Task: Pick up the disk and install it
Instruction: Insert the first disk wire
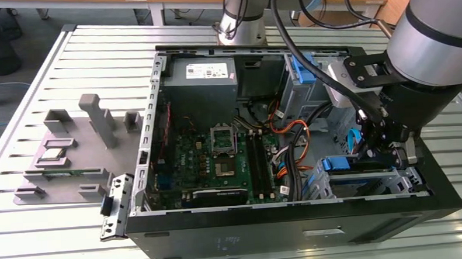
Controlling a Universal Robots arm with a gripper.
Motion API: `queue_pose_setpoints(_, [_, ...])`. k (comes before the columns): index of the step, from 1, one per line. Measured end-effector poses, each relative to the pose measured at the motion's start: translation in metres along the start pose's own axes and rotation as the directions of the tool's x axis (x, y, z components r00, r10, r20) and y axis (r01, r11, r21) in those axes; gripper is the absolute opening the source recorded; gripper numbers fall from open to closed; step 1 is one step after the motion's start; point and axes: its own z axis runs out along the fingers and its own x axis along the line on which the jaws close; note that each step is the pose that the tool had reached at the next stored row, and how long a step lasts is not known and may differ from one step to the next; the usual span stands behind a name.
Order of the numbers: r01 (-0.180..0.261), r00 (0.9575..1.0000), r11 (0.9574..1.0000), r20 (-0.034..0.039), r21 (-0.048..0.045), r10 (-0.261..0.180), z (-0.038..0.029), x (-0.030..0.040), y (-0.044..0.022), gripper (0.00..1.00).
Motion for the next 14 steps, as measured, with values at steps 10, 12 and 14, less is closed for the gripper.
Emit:
queue_pose_setpoints(10, [0.0,1.0,1.0,0.0002,0.0,0.0,0.0,0.0006,0.0001,0.16])
queue_pose_setpoints(12, [0.0,1.0,1.0,0.0003,0.0,0.0,0.0001,0.0008,0.0001,0.16])
queue_pose_setpoints(14, [0.0,1.0,1.0,0.0002,0.0005,0.0,0.0005,0.0009,0.0001,0.16])
